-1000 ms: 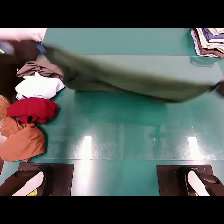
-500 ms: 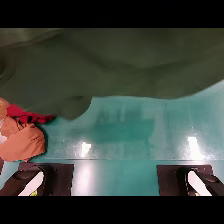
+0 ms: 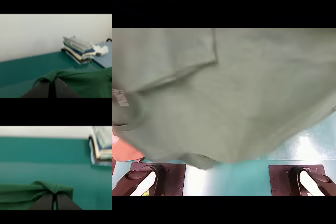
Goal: Fold the shirts.
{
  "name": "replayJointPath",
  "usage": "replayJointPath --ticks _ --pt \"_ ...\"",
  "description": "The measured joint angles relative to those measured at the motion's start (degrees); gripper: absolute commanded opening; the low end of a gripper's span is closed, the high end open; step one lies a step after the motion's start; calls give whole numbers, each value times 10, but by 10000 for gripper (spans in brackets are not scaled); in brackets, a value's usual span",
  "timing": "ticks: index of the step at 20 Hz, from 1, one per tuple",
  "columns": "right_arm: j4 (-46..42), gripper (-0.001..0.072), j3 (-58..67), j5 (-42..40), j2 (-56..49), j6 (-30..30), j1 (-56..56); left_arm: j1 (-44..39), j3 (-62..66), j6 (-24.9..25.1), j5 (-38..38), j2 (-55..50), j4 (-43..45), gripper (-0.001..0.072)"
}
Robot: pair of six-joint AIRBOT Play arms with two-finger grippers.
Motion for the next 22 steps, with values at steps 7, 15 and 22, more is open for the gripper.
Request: replayJointPath --ticks 7,15,22 --pt "-7 18 -150 39 -189 -6 1 0 -188 15 -21 -195 -2 29" --pt "74 18 -207 -151 -355 -12 2 0 -194 95 138 -394 -62 29" --pt "85 18 -265 -196 -347 -38 9 1 -167 126 73 -423 37 29"
